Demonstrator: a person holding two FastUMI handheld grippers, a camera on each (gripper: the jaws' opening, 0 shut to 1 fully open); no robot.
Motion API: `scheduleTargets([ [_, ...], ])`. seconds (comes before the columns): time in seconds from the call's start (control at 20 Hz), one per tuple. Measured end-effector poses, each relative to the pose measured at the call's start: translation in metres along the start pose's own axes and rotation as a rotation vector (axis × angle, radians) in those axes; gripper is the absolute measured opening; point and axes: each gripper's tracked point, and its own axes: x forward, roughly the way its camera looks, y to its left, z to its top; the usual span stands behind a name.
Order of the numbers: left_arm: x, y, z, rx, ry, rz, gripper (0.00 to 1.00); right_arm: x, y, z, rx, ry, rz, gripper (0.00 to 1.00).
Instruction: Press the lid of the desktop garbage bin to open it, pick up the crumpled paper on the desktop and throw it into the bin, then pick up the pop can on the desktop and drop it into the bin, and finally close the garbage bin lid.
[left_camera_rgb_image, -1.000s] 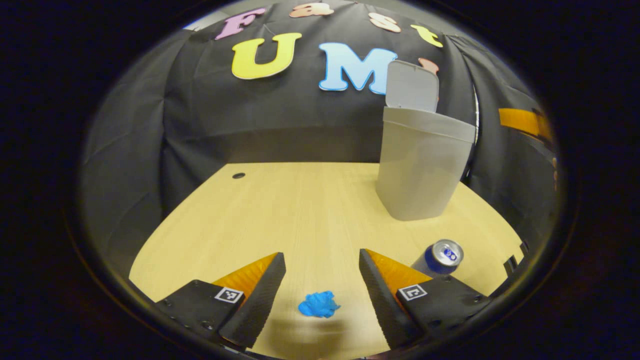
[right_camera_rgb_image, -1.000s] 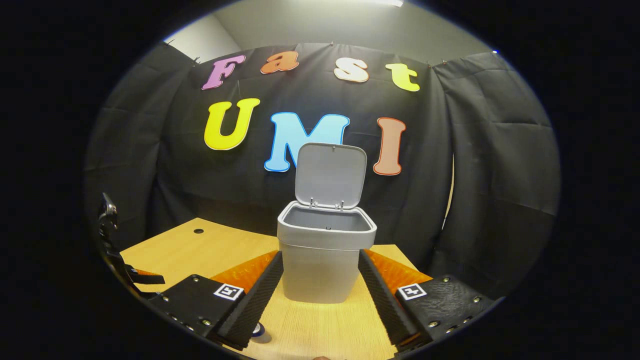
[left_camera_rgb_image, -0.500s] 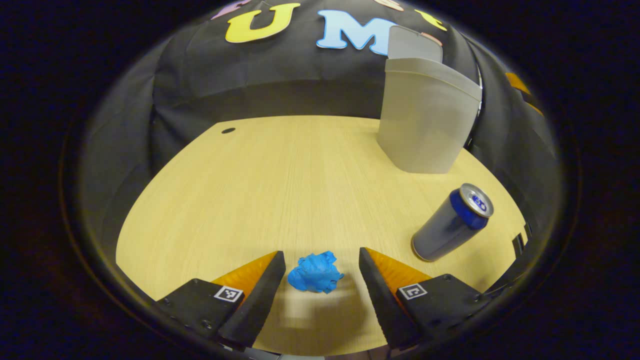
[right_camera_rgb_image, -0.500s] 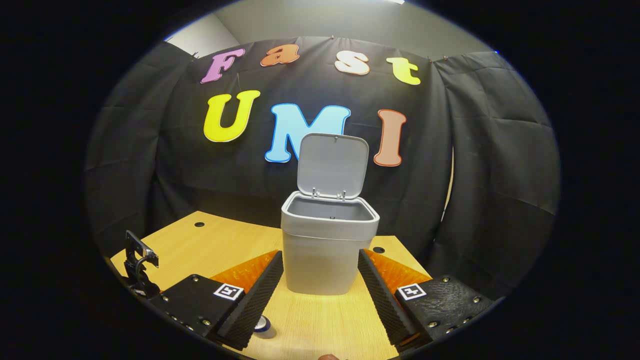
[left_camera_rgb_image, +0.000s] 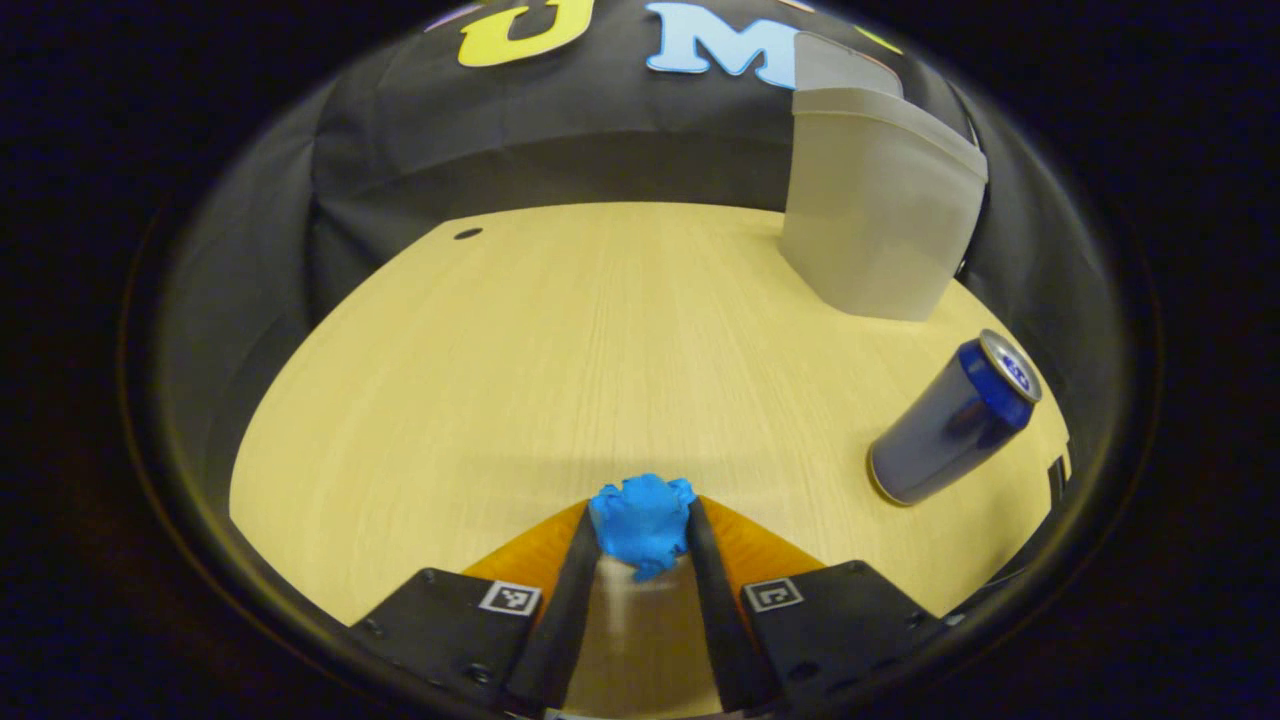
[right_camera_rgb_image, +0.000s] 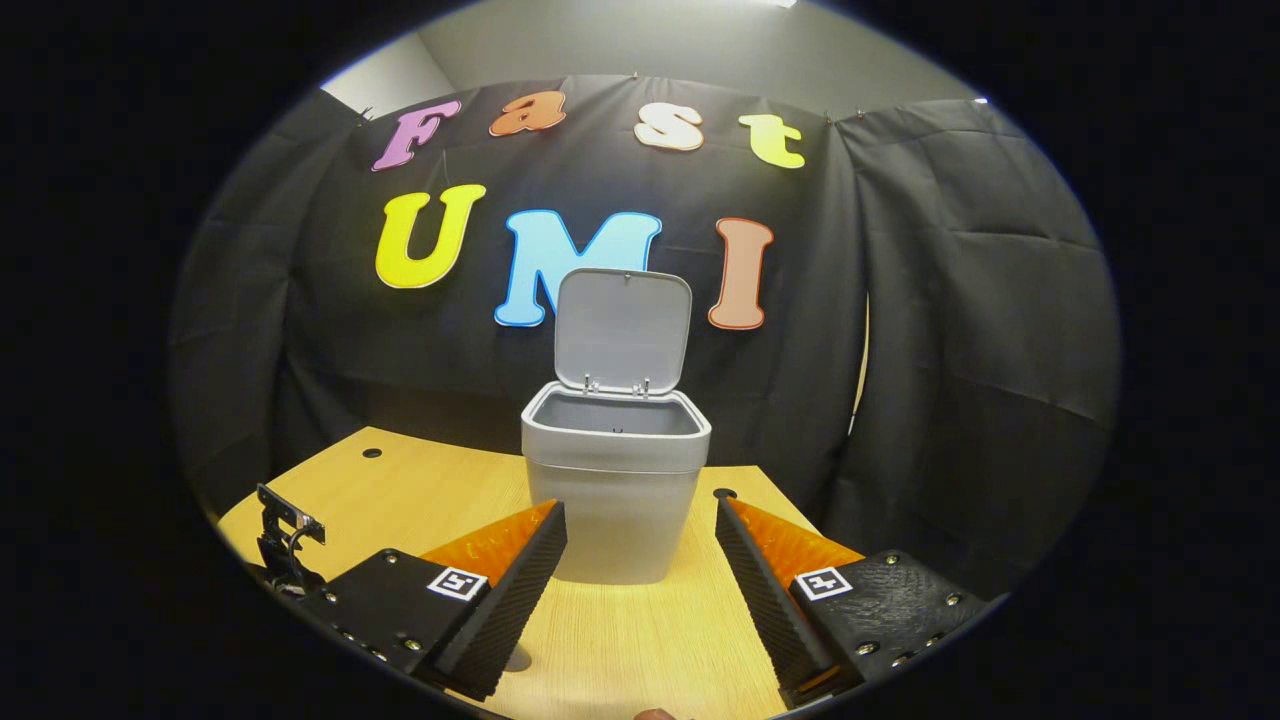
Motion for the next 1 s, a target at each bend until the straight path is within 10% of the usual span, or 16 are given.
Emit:
scheduleTargets([
  [0.45,0.0,0.007,0.003,-0.038,-0.044,0.016,0.17,0.002,-0.001,-0.005,0.012,-0.001,0.032,0.96],
  [1.0,-0.049,-0.018,0.112,-0.09,-0.257,-0.012,0.19,0.012,-0.015,-0.002,0.051,-0.022,0.031,0.96],
])
